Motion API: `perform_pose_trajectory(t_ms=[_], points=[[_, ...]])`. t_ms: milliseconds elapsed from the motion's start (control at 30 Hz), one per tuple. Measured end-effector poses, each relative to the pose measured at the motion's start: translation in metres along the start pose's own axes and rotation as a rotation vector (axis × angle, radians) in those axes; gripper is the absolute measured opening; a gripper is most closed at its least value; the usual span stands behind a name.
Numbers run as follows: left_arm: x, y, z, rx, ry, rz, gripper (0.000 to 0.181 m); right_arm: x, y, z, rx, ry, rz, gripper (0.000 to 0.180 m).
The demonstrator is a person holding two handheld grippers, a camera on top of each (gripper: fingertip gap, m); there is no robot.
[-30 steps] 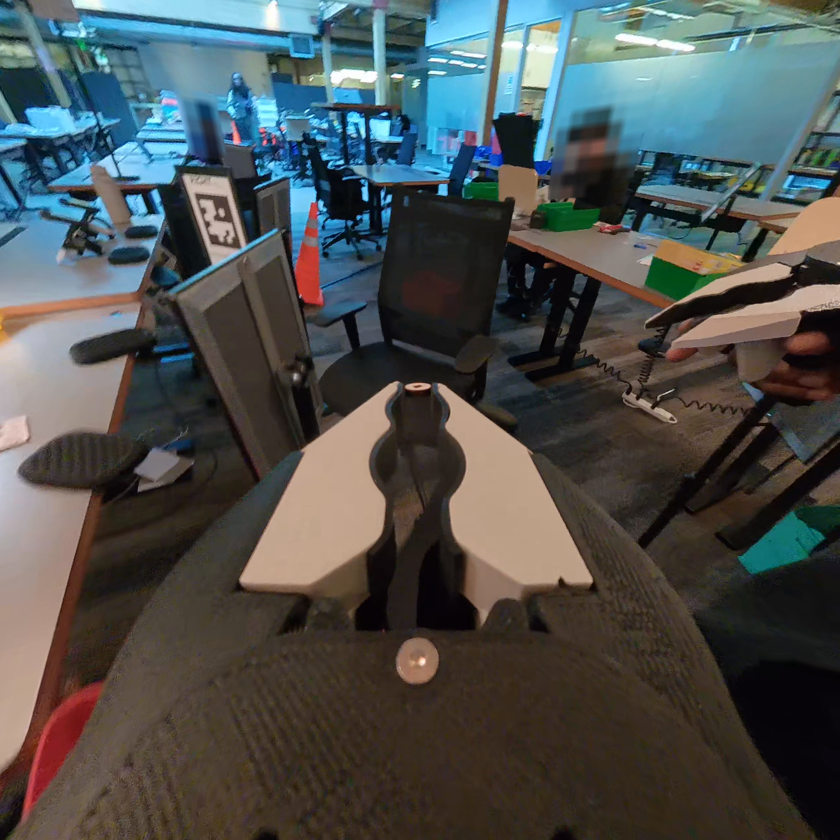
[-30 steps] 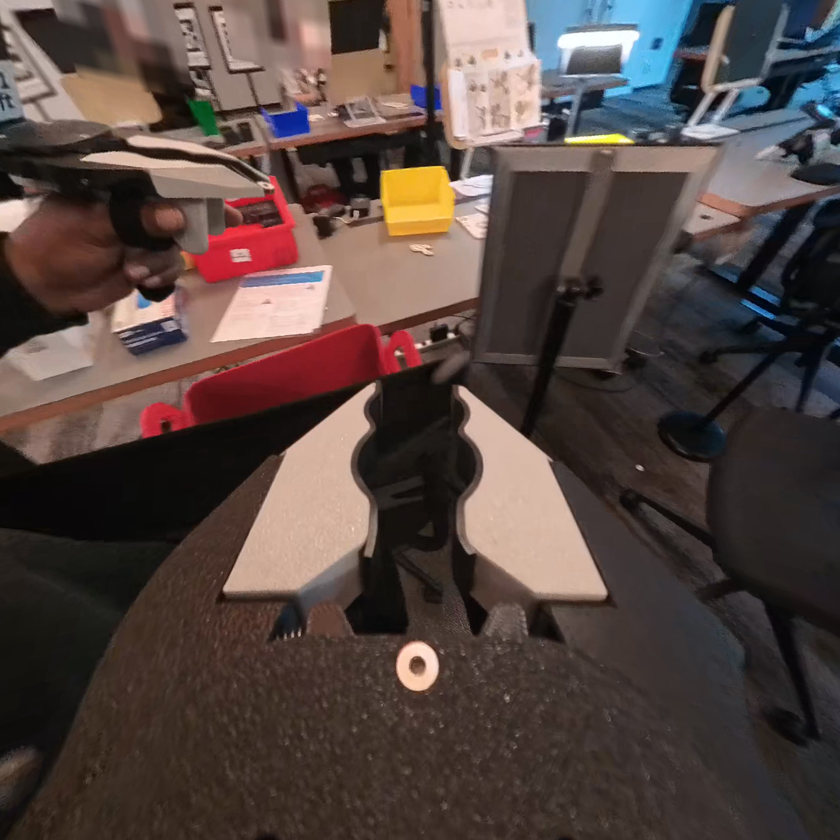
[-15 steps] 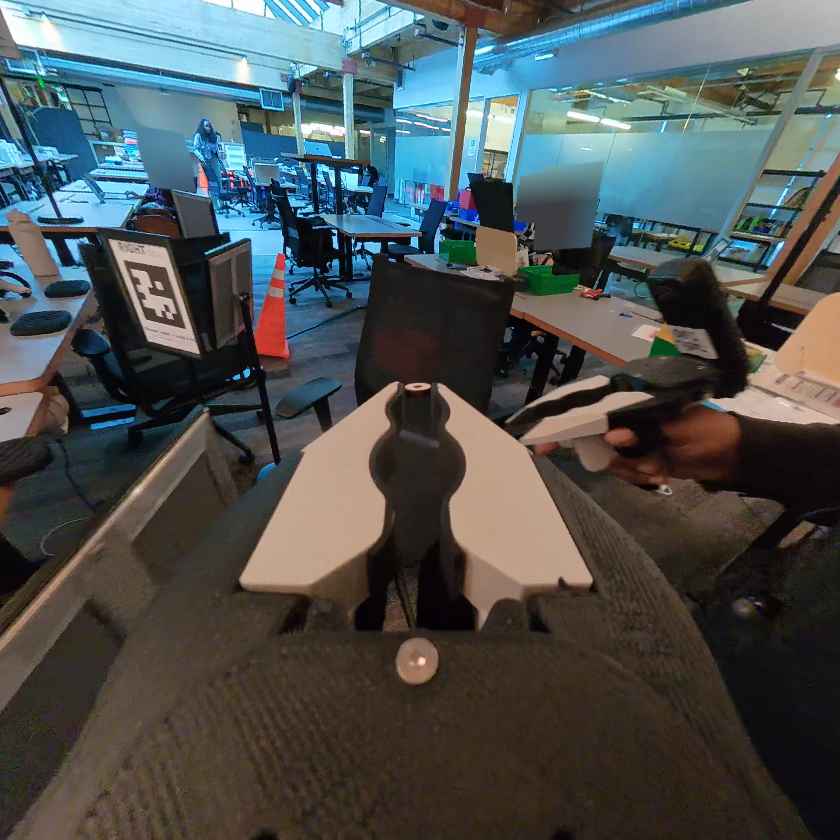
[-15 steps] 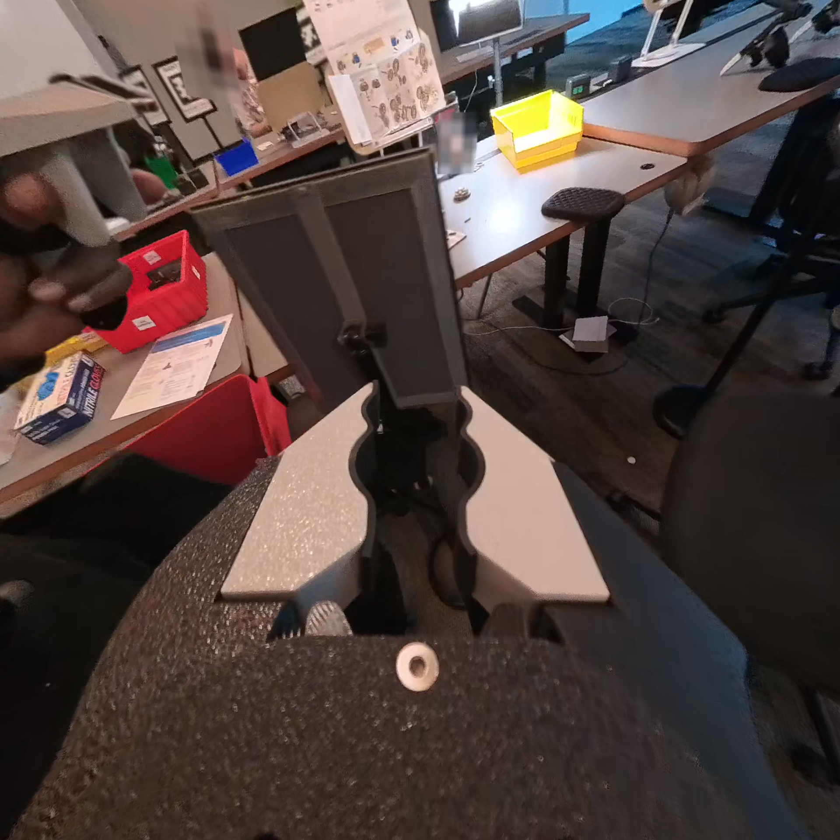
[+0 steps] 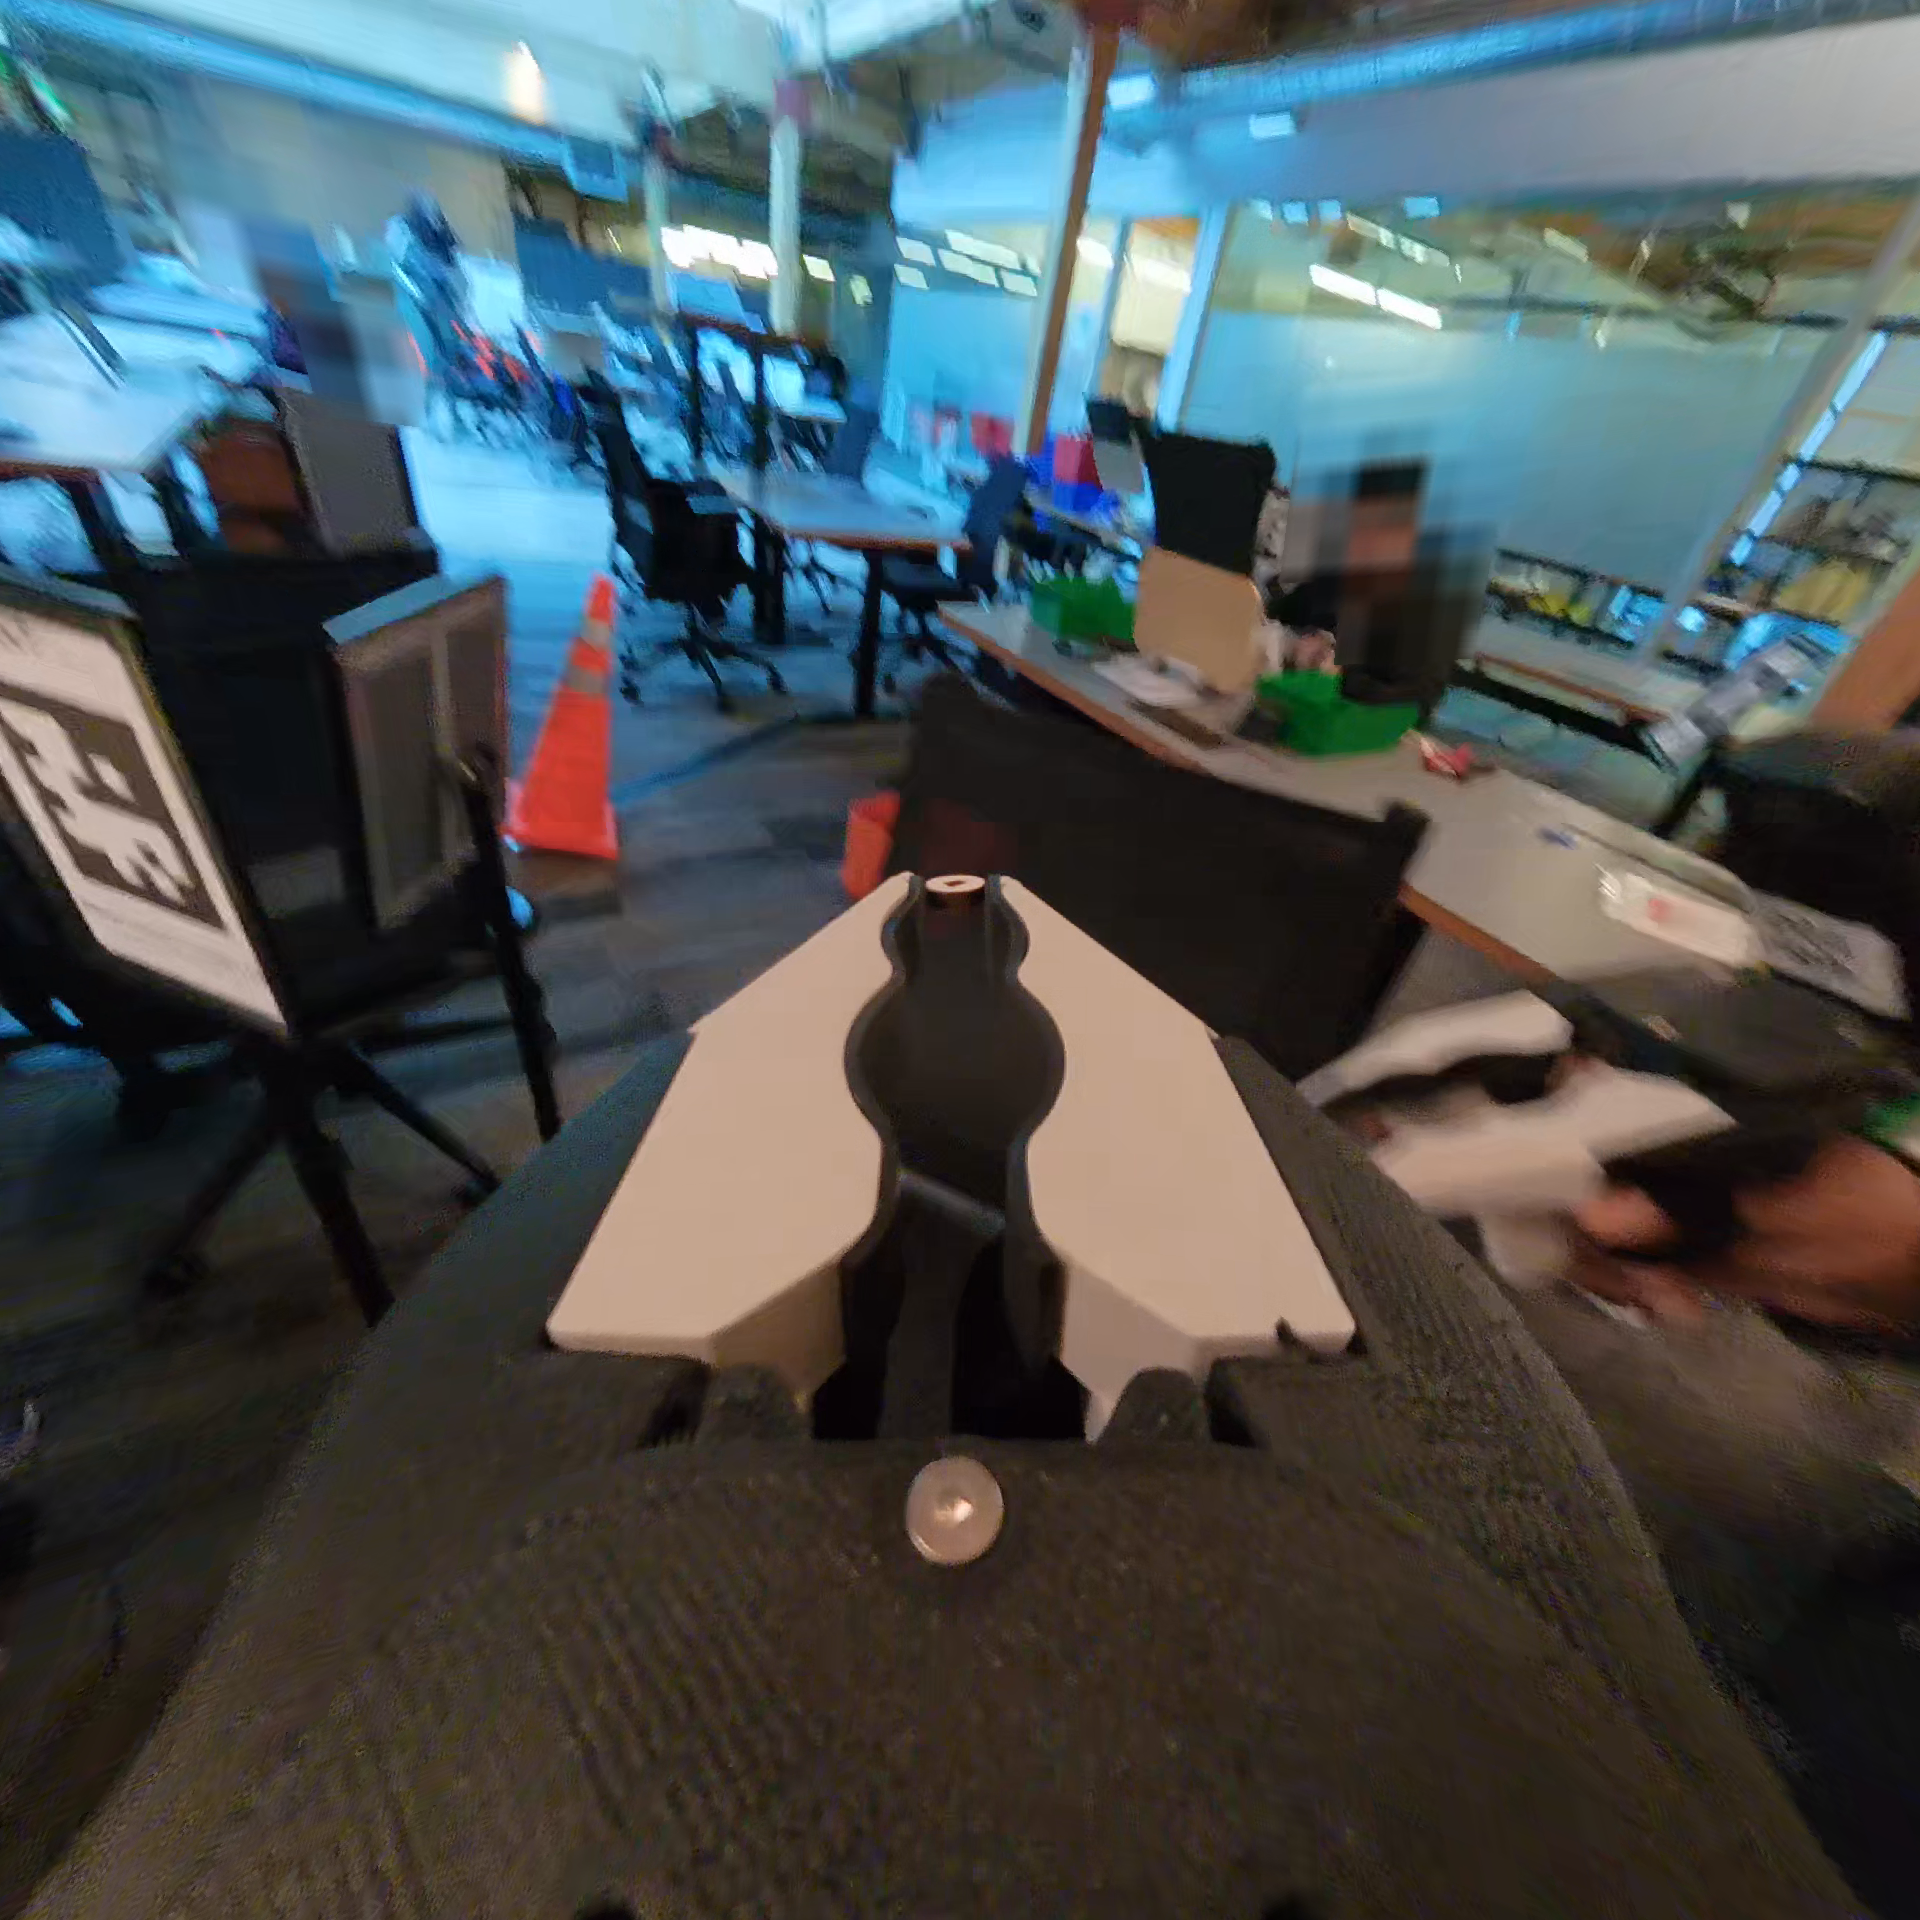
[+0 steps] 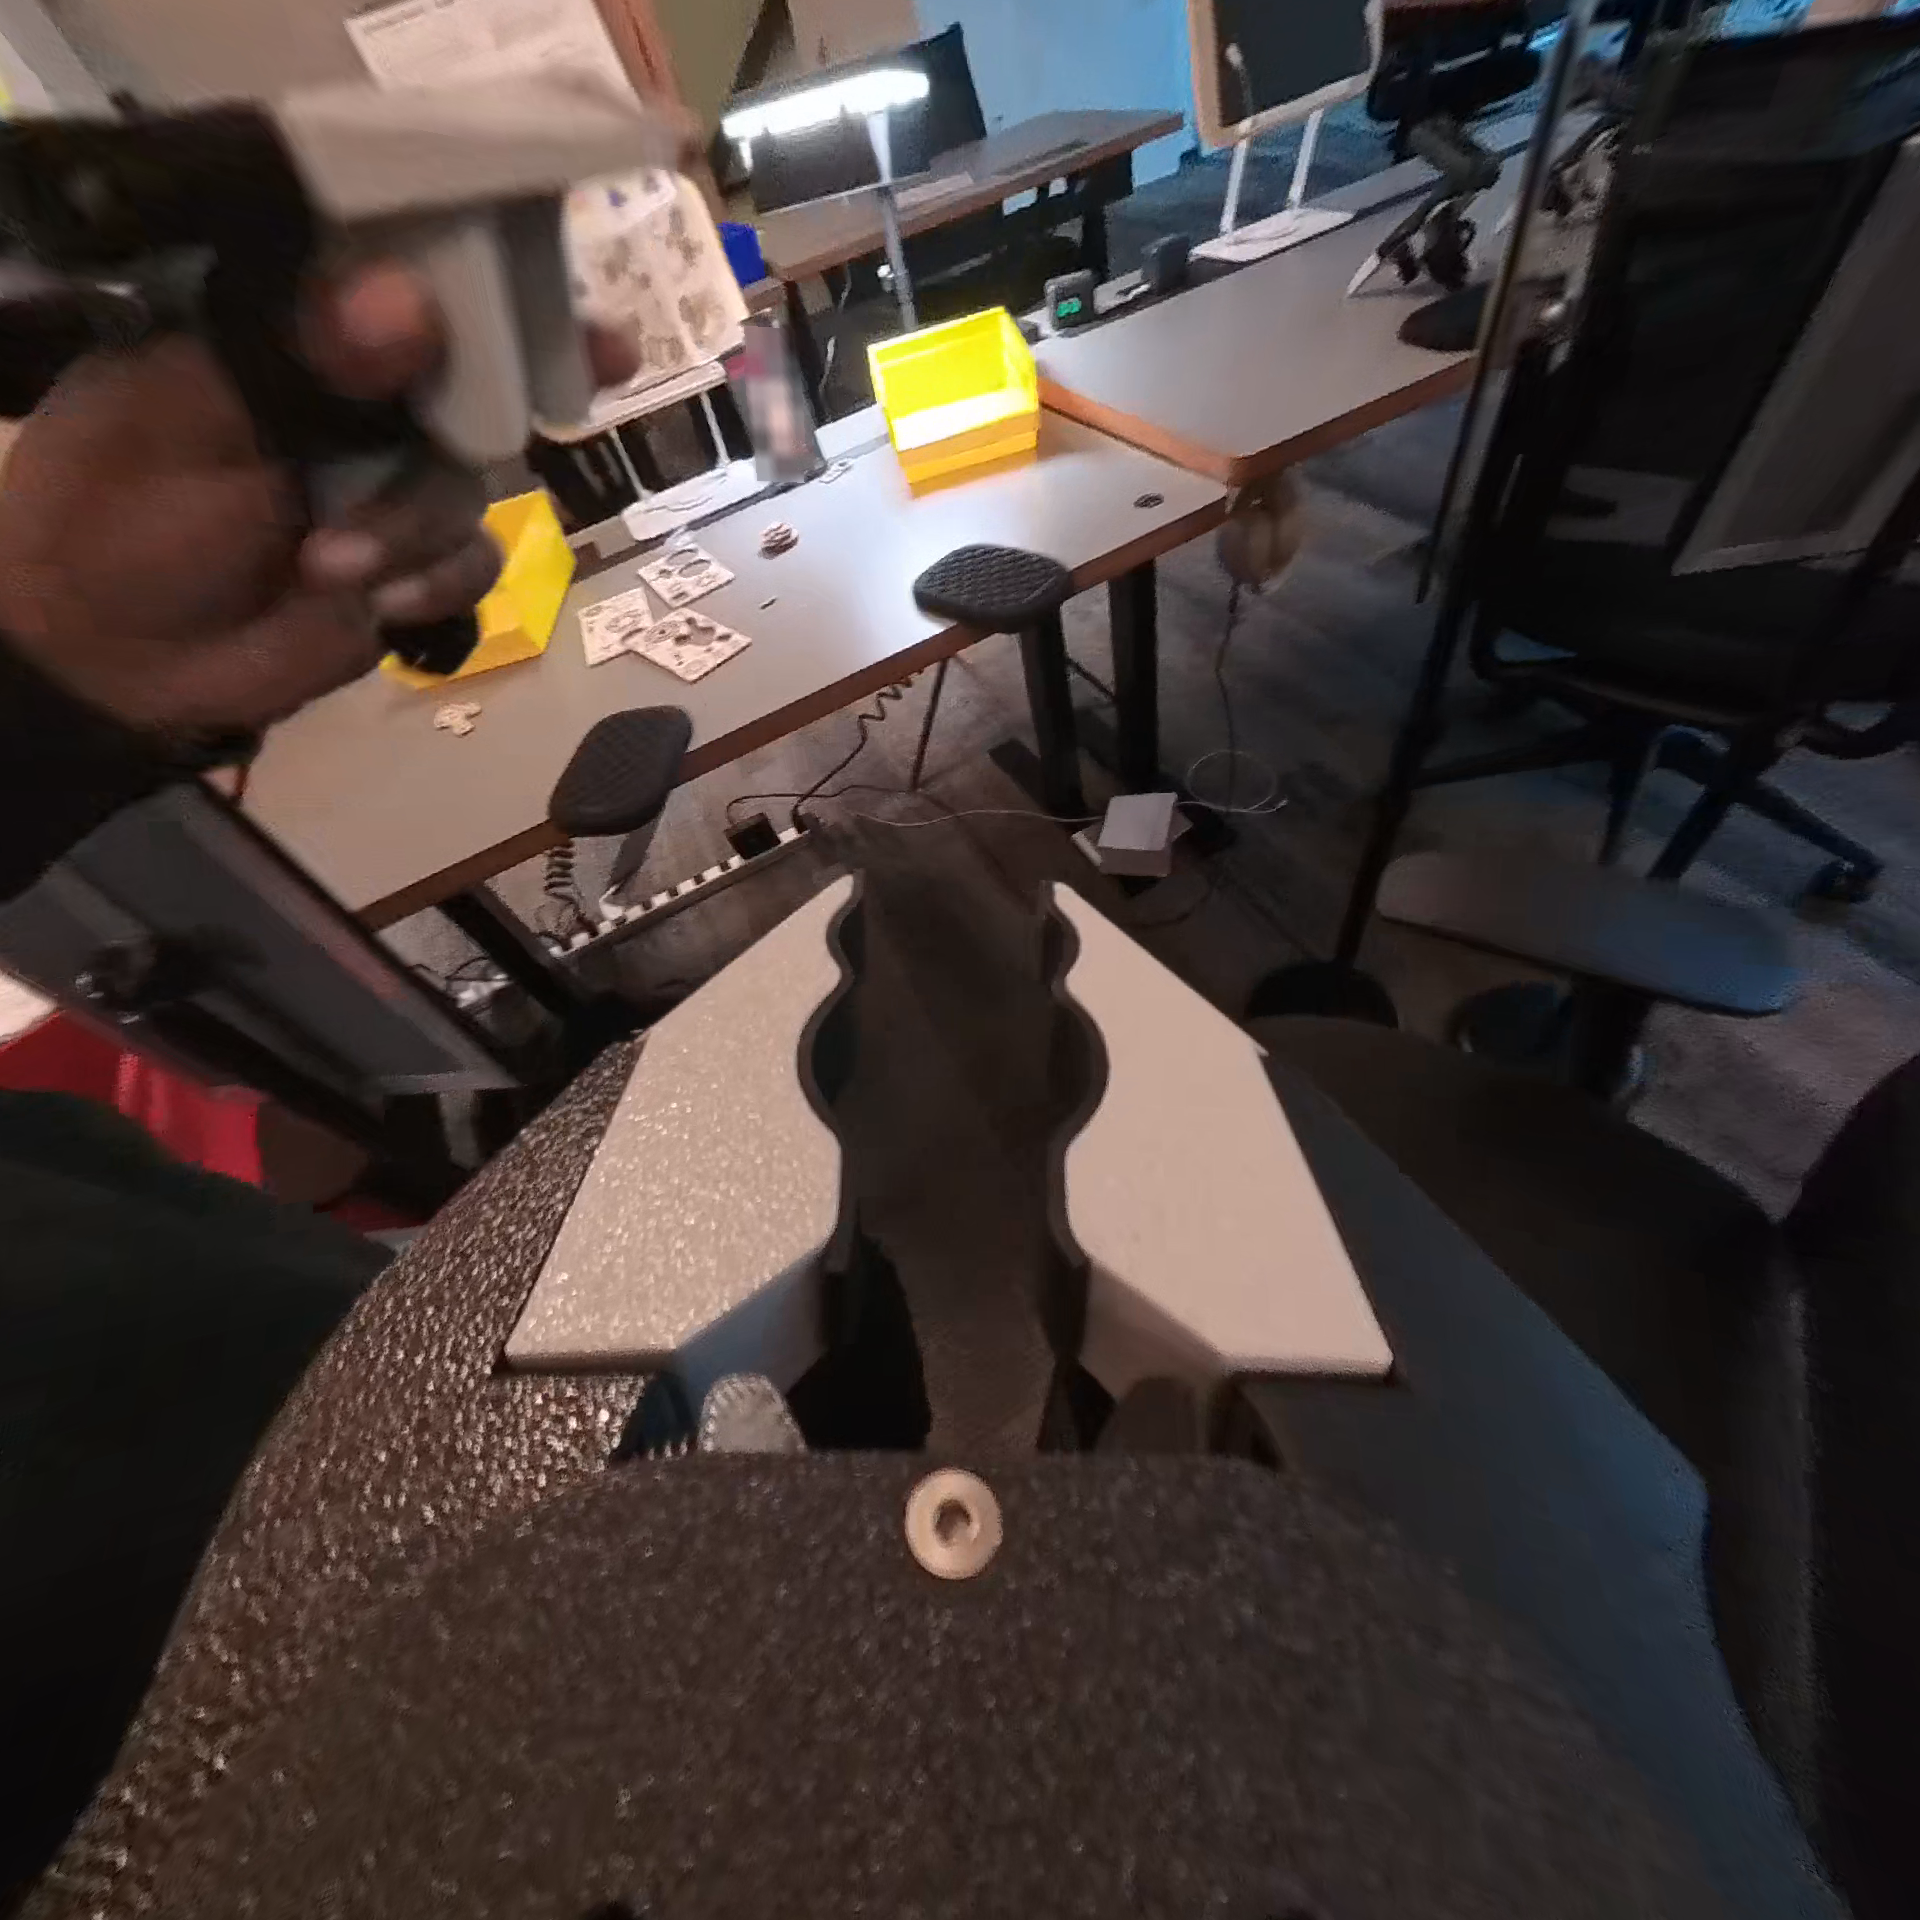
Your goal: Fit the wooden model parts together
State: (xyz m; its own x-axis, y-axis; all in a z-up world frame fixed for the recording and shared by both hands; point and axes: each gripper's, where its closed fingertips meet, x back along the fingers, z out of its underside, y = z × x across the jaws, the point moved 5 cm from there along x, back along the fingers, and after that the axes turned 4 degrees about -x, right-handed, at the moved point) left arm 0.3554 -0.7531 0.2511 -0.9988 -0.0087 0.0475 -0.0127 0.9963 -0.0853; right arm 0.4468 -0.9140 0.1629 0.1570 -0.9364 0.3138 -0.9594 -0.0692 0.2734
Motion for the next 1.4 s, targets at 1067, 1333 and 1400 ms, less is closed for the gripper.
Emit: perform_pose_trajectory(t_ms=[1067,1333,1400], points=[[0.213,0.495,0.034,-0.040,-0.007,-0.925,0.010,-0.500,0.048,-0.185,0.233,0.136,-0.531,0.029],[0.261,0.461,0.064,0.073,0.078,-1.220,0.009,-0.572,0.043,-0.166,0.339,0.254,-0.795,0.029],[0.260,0.438,0.079,0.122,0.132,-1.290,0.009,-0.594,0.038,-0.145,0.311,0.273,-0.887,0.028]])
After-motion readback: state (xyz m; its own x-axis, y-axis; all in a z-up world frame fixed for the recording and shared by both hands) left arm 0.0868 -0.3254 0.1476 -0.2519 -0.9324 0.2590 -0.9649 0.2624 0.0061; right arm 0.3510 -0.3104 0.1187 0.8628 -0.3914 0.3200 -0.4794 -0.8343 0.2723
